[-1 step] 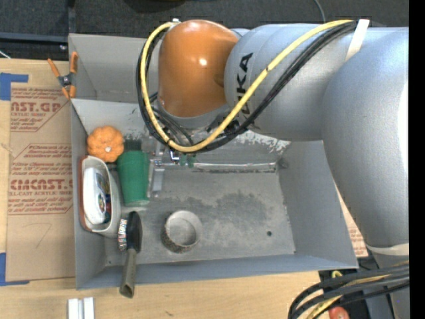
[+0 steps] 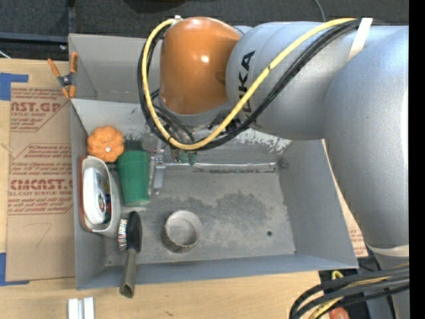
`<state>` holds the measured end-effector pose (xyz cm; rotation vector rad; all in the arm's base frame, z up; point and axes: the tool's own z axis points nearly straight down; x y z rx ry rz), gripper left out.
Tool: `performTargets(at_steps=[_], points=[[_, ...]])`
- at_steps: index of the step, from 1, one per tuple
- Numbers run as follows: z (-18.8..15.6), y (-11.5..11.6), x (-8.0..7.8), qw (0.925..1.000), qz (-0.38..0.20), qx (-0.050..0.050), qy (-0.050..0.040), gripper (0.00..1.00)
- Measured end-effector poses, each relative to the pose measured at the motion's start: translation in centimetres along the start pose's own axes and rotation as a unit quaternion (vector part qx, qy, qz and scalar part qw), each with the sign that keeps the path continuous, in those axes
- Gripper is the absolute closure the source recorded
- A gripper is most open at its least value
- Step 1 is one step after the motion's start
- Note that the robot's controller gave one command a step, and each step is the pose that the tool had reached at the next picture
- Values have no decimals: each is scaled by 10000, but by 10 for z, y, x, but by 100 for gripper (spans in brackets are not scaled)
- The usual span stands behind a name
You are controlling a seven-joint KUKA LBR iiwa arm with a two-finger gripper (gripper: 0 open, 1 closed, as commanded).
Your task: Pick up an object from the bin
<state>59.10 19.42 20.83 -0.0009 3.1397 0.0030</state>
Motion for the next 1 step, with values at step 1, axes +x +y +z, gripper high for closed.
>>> performTargets(at_steps=[1], points=[[136,-78,71,9934,-1145,2,21,0]])
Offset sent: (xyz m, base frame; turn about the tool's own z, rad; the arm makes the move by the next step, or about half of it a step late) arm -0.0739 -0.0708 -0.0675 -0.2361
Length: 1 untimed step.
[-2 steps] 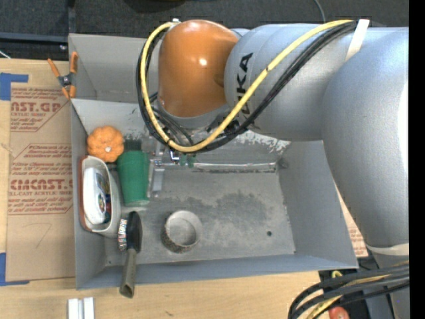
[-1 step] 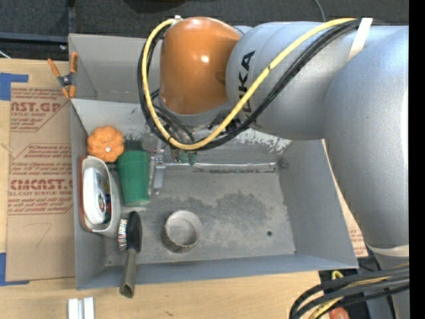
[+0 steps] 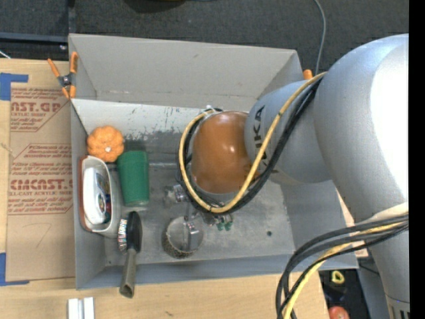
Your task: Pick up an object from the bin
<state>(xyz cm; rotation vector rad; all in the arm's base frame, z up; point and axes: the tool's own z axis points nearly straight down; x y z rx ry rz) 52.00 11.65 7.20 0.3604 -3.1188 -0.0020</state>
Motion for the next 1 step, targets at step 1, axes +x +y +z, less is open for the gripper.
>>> performTargets(at_steps=[1], points=[[-68,8,1,10000,-34,-10,-59,0]])
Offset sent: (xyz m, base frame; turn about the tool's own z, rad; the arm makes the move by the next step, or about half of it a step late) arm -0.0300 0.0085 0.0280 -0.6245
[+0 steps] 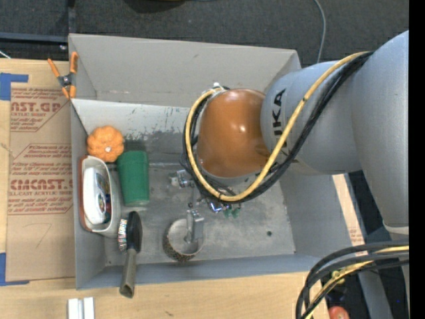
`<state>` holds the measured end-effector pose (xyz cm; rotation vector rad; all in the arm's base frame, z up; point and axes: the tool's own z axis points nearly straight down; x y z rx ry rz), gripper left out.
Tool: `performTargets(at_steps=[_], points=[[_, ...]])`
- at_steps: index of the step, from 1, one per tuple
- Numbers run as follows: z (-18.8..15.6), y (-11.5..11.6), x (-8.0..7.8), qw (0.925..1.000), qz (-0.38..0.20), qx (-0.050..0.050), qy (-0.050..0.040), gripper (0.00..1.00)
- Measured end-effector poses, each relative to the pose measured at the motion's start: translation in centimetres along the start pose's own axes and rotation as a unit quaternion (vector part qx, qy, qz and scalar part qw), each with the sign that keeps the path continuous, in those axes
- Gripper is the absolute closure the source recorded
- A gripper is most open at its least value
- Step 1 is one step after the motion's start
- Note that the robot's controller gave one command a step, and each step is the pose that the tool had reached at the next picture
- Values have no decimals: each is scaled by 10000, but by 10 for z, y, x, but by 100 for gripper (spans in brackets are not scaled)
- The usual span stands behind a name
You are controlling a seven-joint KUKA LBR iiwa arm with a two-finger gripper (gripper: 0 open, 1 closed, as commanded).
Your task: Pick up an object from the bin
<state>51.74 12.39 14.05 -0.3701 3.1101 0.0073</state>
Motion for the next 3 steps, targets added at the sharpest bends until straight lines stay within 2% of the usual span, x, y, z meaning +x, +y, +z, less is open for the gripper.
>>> performTargets(at_steps=[1,2,3], points=[[42,8,27,9525,-3043,-31,115,0],[71,5,11,9799,-1993,-7,-8,0],[70,-19,8,8533,-5214,-43,45,100]])
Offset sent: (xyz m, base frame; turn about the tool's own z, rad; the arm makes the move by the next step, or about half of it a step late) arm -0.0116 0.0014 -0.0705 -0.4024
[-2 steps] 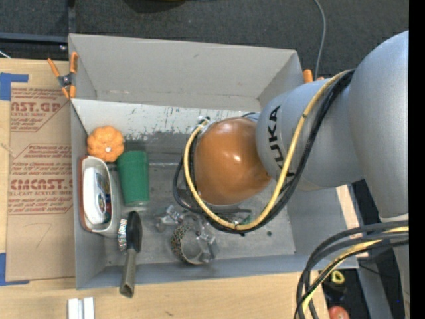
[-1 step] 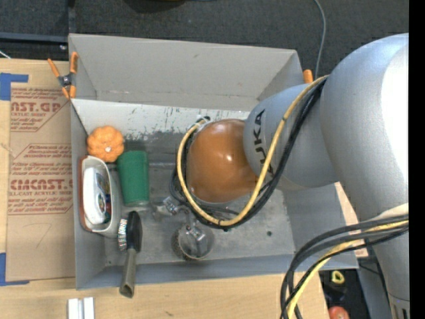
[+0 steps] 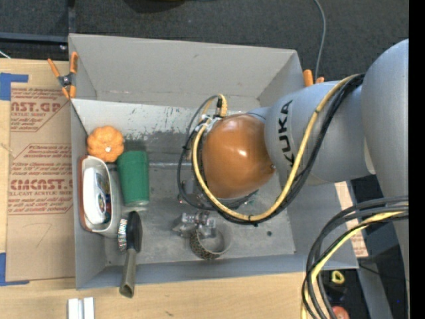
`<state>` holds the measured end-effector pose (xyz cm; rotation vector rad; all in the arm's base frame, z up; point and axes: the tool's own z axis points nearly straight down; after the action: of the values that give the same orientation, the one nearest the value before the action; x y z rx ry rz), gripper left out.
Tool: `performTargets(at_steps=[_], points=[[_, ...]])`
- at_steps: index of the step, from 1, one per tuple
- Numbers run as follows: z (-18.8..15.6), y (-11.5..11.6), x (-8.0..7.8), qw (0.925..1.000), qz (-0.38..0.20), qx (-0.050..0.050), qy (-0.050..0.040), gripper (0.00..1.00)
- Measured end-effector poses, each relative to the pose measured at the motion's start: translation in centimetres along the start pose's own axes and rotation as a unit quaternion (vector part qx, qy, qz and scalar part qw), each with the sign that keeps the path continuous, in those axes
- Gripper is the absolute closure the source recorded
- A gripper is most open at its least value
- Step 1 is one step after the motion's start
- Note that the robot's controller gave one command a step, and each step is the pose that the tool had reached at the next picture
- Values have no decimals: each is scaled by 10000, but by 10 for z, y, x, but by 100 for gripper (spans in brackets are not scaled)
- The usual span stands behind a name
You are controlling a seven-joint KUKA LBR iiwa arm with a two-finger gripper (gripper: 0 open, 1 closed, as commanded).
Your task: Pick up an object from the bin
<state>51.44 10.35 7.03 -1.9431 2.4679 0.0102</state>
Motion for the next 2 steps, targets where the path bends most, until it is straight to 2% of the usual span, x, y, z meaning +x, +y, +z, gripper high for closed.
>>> performTargets(at_steps=[1,2], points=[[0,0,0,10000,6,-7,-1,100],[-27,3,0,10000,7,-48,12,100]])
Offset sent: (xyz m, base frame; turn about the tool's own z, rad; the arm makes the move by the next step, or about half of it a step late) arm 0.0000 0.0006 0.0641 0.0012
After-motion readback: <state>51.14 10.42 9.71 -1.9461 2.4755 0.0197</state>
